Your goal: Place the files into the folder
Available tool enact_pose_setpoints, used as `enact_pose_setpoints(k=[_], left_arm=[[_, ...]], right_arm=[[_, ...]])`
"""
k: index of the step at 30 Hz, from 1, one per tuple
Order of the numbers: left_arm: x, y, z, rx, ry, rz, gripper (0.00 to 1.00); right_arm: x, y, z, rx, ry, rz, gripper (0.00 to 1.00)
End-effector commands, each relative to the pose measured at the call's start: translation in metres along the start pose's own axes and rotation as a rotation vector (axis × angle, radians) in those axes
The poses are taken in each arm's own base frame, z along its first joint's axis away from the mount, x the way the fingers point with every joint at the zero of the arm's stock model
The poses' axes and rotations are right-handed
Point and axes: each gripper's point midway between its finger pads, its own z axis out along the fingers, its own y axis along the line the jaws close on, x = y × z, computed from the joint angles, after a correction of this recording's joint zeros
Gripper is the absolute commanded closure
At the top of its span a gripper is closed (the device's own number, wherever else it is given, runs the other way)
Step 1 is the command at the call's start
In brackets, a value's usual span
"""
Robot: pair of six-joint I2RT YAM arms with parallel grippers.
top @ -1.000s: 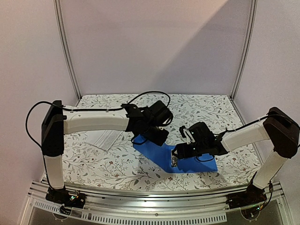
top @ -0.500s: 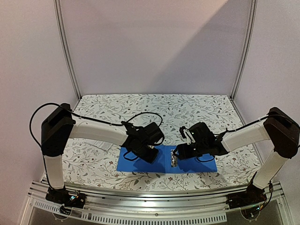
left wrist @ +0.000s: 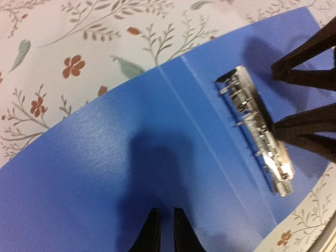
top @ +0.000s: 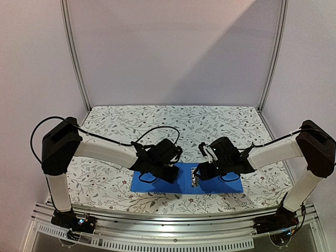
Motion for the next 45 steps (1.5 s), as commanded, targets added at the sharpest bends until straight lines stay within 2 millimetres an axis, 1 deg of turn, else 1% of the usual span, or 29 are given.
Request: enact_pose_setpoints(k=[1,5,9,12,13,15,16,19,23,25,27,29,35,42,45], left_arm=[[-0.029,-0.026,-0.006,0.144,-0.096,-0.052,0.89],[-0.029,-0.026,0.006,0.14,-0.076,-0.134,0.87],[-0.026,-0.013,0.012,0.074,-0.065,-0.211,0.88],[-0.026,-0.009,0.014,0.07,-0.061,-0.239,0.93],[-0.025,-0.011,0.015,0.078,-0.056,-0.24,0.96],[-0.021,-0.012,0.019,0.082,-0.04,-0.243,1.0],[-0.02,-0.011,0.021,0.083,-0.032,-0.247,1.0],[-0.015,-0.01,0.024,0.085,-0.014,-0.264,1.0],[-0.009,-0.004,0.027,0.066,-0.001,-0.287,1.0],[-0.006,-0.001,0.029,0.065,0.005,-0.301,1.0],[-0.005,0.0,0.029,0.073,0.005,-0.31,1.0],[-0.002,0.003,0.029,0.074,0.009,-0.32,1.0],[-0.005,0.005,0.025,0.078,-0.005,-0.331,1.0],[-0.013,0.01,0.008,0.059,-0.054,-0.35,1.0],[-0.027,0.002,-0.005,0.113,-0.11,-0.346,1.0]], right_arm=[[0.006,0.006,-0.006,-0.002,0.053,-0.049,0.44],[0.01,0.007,-0.005,-0.002,0.087,-0.057,0.46],[0.002,0.008,-0.014,0.014,0.076,-0.067,0.46],[-0.006,0.01,-0.023,0.023,0.054,-0.076,0.45],[-0.009,0.012,-0.025,0.018,0.044,-0.078,0.46],[-0.014,0.018,-0.029,-0.005,0.031,-0.079,0.47],[-0.015,0.022,-0.03,-0.018,0.029,-0.078,0.47],[-0.015,0.035,-0.031,-0.05,0.032,-0.093,0.55],[-0.004,0.049,-0.022,-0.087,0.089,-0.108,0.63],[0.003,0.051,-0.018,-0.099,0.118,-0.107,0.67],[0.006,0.053,-0.016,-0.105,0.129,-0.101,0.71],[0.006,0.055,-0.016,-0.112,0.133,-0.098,0.75],[0.013,0.059,-0.015,-0.137,0.165,-0.099,0.83],[0.021,0.059,-0.013,-0.146,0.197,-0.104,0.82],[0.026,0.05,-0.009,-0.108,0.214,-0.105,0.8]])
